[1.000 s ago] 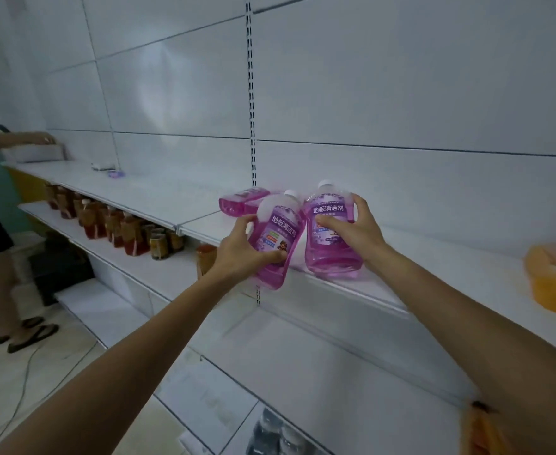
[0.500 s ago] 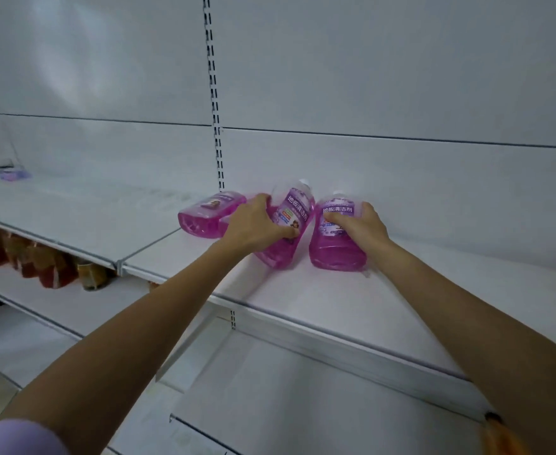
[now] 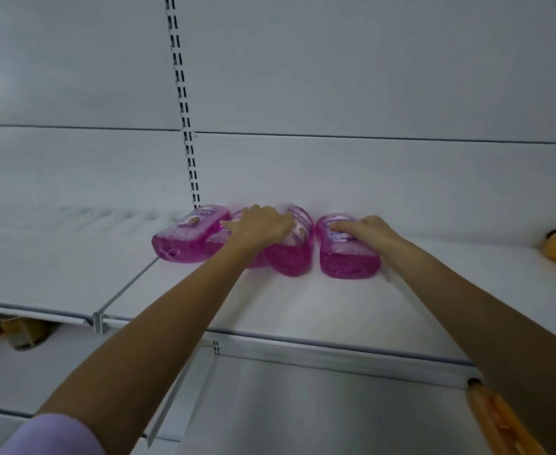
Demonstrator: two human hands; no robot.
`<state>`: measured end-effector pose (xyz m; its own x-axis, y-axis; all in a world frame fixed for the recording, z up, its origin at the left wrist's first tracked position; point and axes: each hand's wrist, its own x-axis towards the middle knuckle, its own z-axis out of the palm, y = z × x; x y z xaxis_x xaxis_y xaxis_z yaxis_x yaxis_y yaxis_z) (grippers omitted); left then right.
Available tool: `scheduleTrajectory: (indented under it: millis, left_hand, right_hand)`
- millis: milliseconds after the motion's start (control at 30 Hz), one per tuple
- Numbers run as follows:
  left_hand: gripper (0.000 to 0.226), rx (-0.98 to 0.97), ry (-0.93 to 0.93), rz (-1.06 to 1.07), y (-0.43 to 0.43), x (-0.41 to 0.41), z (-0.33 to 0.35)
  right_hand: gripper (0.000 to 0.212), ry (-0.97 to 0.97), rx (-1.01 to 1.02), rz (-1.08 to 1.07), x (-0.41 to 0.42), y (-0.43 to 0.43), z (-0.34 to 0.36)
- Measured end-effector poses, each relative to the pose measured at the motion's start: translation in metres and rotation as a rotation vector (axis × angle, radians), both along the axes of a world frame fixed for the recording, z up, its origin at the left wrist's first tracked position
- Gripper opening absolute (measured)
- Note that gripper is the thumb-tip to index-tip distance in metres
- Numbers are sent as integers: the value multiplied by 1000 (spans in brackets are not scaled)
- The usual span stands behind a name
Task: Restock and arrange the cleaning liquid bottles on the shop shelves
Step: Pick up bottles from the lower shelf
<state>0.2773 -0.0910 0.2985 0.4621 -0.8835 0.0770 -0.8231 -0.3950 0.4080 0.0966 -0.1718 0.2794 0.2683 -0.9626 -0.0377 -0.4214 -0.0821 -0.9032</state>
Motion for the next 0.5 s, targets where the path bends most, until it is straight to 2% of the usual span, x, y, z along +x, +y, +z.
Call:
scheduleTrajectory:
  millis: [133,200,267,333,400,433,500]
  left_hand:
    - [50,-7,-138,-18,6,-6,-6]
    - [49,-58,-190,-45,11,-9,-8]
    - [49,-41,-162,-111,18,-6,-4]
    - [71,20,-107,-234,26,5,2]
    - [98,63,-179,-376,37,20,3]
    - [102,77,-284,-415,42,27,0]
    - [93,29,-452,-432,48,37,-11]
  right_hand:
    - [55,-95,32,-87,-3,7,-4]
    - [51,-154,32,-105,-4,10,-5]
    - [46,-119,18,-98,-4,12,-4]
    - [45,-47,-6,-76,-4,12,-3]
    - [46,0,-14,-58,-4,12,0]
    - [48,16,-14,-53,-3,13,2]
    - [60,42,-17,-54,-1,13,4]
